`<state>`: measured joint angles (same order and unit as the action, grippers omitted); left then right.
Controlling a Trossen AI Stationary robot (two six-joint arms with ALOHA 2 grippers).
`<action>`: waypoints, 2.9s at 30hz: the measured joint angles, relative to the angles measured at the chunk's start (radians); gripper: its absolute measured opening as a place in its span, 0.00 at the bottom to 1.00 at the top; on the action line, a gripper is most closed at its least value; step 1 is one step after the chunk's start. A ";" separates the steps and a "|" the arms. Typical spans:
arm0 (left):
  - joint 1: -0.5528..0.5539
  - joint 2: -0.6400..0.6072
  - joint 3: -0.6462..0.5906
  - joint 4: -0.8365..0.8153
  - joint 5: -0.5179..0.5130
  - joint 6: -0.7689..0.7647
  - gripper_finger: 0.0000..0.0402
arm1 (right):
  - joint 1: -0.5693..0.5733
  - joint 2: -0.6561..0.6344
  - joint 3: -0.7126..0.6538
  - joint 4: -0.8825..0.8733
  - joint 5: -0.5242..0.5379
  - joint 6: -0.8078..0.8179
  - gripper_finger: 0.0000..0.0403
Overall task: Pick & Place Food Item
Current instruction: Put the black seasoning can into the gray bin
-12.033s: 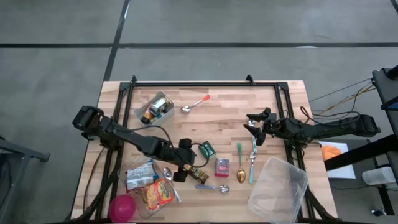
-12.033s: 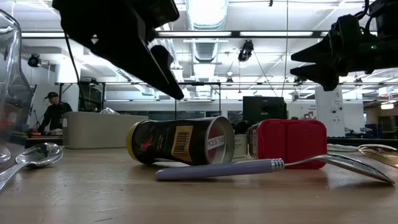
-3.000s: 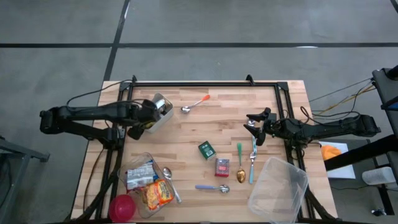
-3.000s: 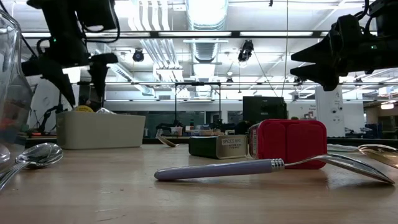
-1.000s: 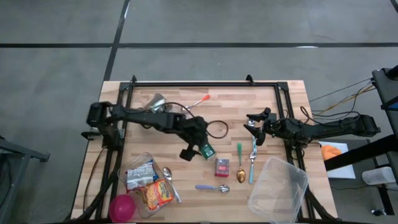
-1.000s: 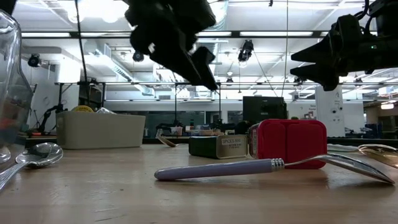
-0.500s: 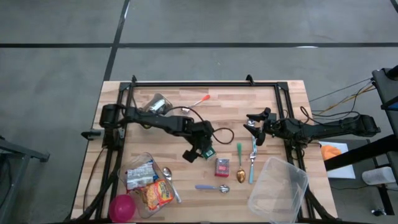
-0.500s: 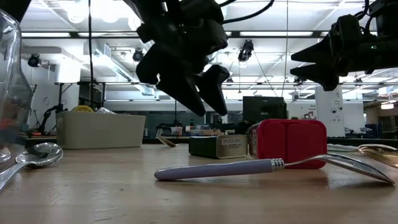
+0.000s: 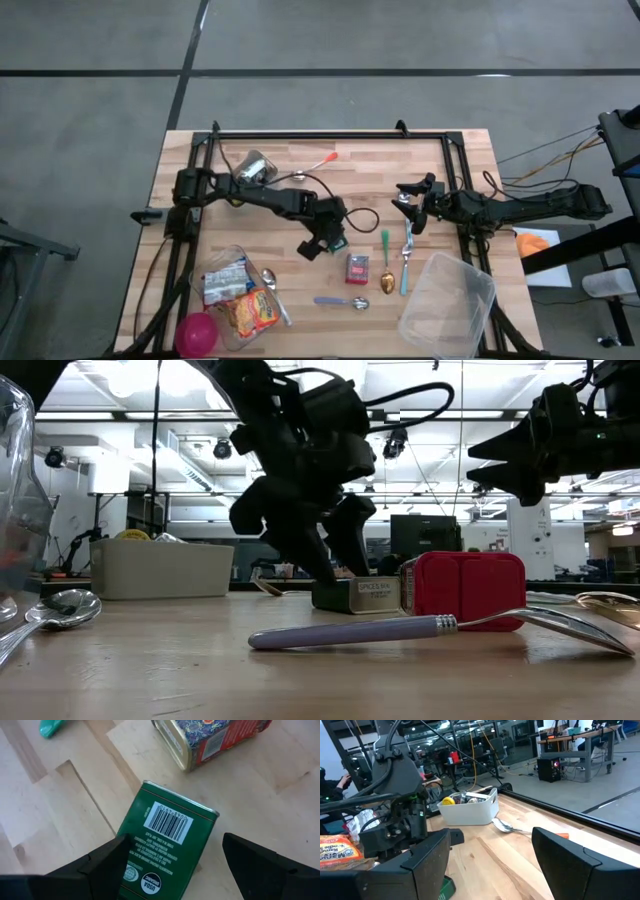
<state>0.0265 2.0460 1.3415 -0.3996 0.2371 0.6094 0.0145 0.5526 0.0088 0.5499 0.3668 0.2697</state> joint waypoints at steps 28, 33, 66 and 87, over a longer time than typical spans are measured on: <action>0.031 -0.043 0.001 -0.260 -0.214 -0.794 0.80 | 0.000 0.000 0.000 0.000 0.000 0.000 0.69; 0.032 -0.077 -0.005 -0.345 -0.236 -0.999 0.80 | 0.000 0.000 0.000 0.000 0.000 0.000 0.69; -0.001 -0.228 -0.178 -0.214 -0.243 -0.287 0.80 | 0.000 0.000 0.000 0.000 0.000 0.000 0.69; 0.045 -0.229 -0.204 -0.158 -0.195 -0.269 0.80 | 0.000 0.000 0.000 0.000 0.000 0.000 0.69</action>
<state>0.0711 1.8175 1.1374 -0.5571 0.0418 0.3408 0.0144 0.5525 0.0086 0.5503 0.3668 0.2696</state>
